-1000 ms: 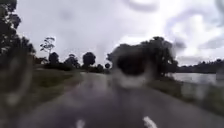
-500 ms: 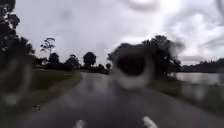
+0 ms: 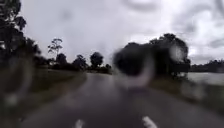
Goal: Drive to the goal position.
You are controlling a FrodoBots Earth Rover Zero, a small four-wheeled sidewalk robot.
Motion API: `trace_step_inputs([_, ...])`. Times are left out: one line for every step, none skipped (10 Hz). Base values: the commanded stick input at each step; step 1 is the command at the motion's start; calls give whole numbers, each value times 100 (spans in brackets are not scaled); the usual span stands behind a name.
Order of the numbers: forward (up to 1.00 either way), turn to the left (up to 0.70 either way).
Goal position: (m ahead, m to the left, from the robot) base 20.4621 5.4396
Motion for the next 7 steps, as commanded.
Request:
trace_step_inputs([85, 0])
trace_step_inputs([85, 0])
trace_step_inputs([85, 0])
trace_step_inputs([85, 0])
trace_step_inputs([85, 0])
trace_step_inputs([85, 0])
trace_step_inputs([85, 0])
